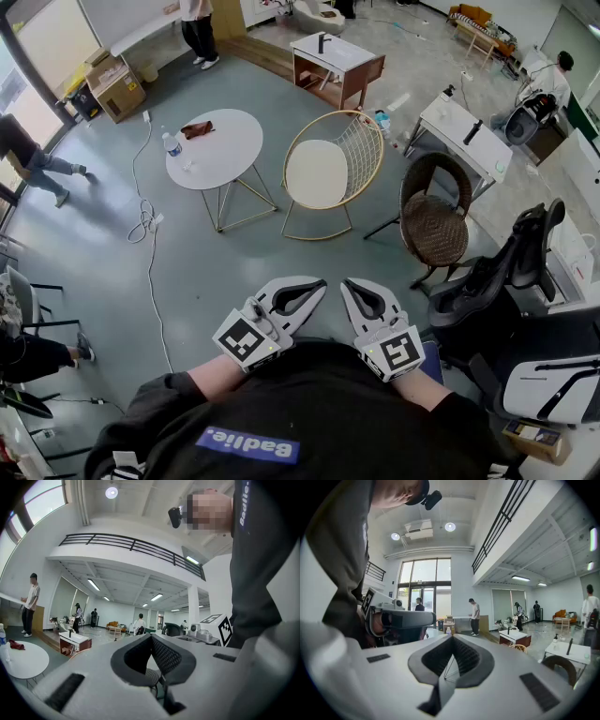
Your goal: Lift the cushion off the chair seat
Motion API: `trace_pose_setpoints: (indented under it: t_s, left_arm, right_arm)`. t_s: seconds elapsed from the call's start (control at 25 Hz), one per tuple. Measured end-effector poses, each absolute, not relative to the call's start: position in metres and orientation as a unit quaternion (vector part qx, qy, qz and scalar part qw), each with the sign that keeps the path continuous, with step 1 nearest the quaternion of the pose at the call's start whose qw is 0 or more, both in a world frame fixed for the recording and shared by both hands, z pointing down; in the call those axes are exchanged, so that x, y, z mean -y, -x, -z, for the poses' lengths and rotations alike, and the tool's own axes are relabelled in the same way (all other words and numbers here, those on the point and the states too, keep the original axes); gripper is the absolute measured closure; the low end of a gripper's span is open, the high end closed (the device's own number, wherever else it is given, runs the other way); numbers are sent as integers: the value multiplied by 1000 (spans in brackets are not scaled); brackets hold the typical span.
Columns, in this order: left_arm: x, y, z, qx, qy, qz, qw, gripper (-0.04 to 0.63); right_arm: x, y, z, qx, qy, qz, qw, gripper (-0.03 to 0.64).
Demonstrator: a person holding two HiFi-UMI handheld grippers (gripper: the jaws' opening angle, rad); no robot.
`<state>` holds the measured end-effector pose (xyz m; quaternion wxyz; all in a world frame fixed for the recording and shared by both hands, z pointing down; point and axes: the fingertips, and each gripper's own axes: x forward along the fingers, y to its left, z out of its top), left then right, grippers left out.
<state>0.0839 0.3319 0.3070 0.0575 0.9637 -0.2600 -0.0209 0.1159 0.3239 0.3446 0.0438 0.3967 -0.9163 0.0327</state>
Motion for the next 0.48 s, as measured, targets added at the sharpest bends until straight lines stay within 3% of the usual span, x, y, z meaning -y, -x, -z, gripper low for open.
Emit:
trace_pose_setpoints:
  t_s: [0.48]
  left_arm:
    - [-326,-84,-309,263,-963,19,60,581]
  right_arm:
    - [-318,-115,-345,918,-393,-31,42,591]
